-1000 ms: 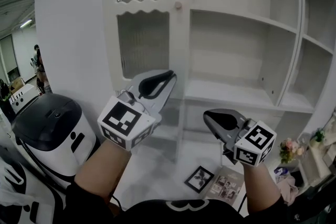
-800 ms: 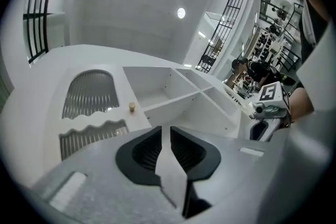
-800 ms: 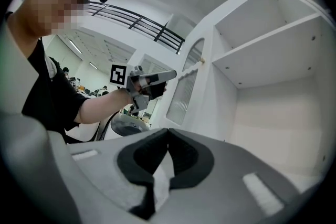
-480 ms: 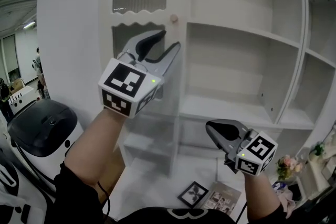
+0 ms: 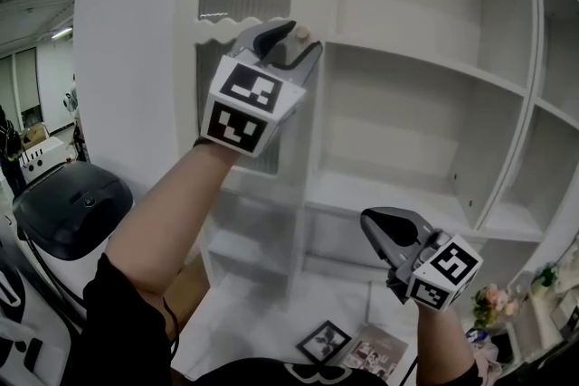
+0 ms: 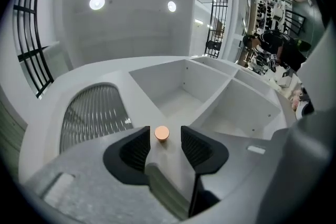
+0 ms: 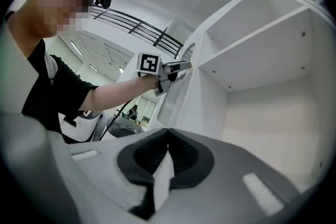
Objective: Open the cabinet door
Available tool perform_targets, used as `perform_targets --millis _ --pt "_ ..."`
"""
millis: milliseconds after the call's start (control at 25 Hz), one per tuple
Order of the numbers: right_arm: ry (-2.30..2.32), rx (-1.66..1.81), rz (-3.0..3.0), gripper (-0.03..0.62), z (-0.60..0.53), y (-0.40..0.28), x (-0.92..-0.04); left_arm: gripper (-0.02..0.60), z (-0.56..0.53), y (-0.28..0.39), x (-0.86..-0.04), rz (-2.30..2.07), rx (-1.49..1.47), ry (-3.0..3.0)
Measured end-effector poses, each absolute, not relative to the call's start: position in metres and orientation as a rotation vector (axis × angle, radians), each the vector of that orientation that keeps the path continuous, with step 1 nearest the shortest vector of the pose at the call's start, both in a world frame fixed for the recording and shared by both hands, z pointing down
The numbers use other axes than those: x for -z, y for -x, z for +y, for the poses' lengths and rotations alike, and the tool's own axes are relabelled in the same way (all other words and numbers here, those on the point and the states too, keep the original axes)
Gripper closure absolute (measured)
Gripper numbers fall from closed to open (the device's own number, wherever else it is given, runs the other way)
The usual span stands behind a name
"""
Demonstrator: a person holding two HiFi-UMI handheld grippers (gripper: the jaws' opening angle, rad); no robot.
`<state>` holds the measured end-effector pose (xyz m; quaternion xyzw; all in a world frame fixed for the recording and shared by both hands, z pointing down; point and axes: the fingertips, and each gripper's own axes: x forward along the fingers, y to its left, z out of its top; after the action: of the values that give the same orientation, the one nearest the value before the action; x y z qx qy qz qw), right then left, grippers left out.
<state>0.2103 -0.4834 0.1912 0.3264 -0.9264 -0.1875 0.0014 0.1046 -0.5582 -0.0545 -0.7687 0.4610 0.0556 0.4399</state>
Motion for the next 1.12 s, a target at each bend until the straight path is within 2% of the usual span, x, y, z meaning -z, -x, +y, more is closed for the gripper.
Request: perform_targets --millis 200,320,720,1120 --pt "-1.021 0.597 -2.923 0.592 -0.483 -0.213 -0.190 0.417 -0.565 -0.107 0.060 1.154 -0.125 1.883" --pt "-1.013 0.595 -2.930 0.592 -0.482 -0.213 -0.192 0.451 -0.568 -0.104 0.062 1.171 -0.124 1.874" --pt "-0.982 0.569 -2.980 0.592 -0.483 -0.212 -0.193 0.500 -0.569 -0.108 0.063 1.150 -0.145 1.900" --pt "-0.952 0.485 -2.998 0.592 -0.485 -0.211 -0.220 0.495 -0.569 -0.108 0.063 1.153 -0.100 1.856"
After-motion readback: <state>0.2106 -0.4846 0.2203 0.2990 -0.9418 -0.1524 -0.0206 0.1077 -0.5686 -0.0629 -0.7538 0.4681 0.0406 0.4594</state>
